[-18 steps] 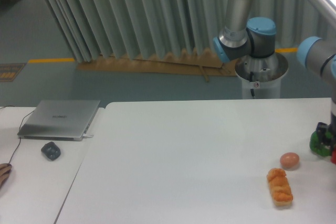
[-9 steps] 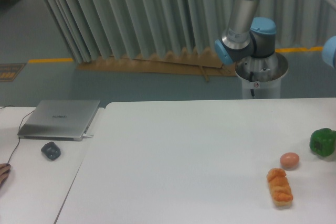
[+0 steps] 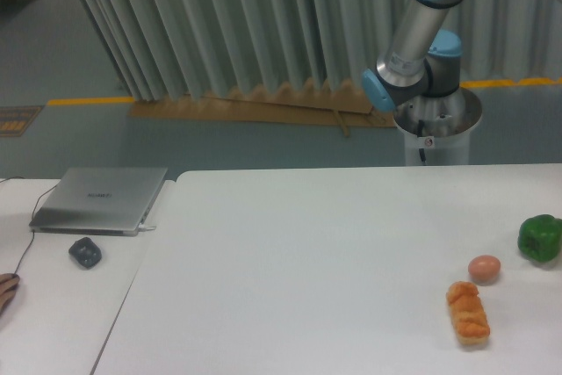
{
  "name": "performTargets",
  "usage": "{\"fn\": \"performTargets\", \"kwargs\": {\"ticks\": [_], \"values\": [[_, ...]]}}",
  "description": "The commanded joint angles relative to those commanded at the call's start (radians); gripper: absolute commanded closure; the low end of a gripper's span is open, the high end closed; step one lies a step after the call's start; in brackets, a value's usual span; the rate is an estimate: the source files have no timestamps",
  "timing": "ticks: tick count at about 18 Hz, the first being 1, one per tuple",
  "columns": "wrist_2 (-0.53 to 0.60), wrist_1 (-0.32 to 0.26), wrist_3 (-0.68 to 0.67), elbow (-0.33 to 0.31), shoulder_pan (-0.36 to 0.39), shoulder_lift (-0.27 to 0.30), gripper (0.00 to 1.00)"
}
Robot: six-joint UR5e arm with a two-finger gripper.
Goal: Place the red peppers in a basket
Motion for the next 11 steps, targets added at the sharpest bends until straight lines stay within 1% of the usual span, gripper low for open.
{"fn": "performTargets", "kwargs": {"ticks": [2,7,10,11], "values": [[0.012,-0.002,0.035,-0.002,-0.002,-0.002,0.0],[0.026,-0.003,0.035,-0.003,-0.005,0.012,0.0],[0.034,-0.023,0.026,-0.009,-0.047,0.054,0.0],[0.034,-0.052,0.011,-0.011,-0.076,0.066,0.0]]}}
